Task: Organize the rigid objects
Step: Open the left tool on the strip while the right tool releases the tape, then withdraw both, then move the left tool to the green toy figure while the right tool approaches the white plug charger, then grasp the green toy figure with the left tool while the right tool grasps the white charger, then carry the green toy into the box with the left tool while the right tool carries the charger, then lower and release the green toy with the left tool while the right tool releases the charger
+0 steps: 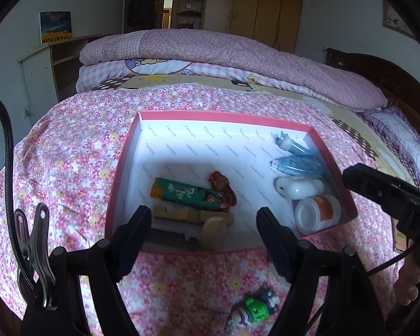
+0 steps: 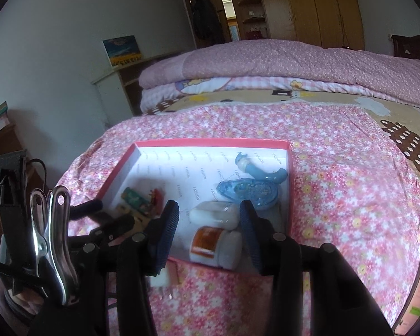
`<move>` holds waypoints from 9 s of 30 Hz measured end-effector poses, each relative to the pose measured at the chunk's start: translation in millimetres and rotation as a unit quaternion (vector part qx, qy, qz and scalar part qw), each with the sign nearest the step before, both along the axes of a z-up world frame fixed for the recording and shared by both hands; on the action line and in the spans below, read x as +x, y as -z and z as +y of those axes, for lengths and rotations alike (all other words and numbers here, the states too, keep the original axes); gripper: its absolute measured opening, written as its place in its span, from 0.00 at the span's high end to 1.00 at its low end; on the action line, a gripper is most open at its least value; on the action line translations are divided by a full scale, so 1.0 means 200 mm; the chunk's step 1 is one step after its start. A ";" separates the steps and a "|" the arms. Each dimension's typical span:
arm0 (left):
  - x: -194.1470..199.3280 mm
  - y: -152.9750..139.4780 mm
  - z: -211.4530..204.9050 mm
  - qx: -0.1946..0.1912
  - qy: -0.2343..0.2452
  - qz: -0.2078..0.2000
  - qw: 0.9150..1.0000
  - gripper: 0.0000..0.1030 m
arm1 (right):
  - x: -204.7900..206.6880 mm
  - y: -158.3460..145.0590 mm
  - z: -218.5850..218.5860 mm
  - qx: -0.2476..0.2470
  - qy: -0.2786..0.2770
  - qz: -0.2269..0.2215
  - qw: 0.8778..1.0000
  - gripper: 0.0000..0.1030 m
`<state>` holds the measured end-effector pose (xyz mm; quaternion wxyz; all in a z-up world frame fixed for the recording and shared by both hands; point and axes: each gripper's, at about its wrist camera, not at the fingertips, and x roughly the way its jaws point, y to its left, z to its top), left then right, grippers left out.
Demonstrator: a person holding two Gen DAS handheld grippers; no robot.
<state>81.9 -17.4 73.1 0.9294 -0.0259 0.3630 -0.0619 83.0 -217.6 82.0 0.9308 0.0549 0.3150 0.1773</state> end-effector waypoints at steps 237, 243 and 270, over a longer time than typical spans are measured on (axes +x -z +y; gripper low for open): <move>0.49 0.11 0.07 0.029 -0.035 0.014 0.999 0.31 | 0.42 0.16 0.17 -0.026 0.025 0.065 0.997 0.74; 0.49 0.11 0.07 0.029 -0.035 0.014 0.999 0.30 | 0.44 0.16 0.17 -0.027 0.026 0.061 0.997 0.74; 0.44 0.09 0.09 0.006 -0.040 0.029 0.999 0.30 | 0.32 0.08 0.17 -0.010 0.013 0.038 0.999 0.53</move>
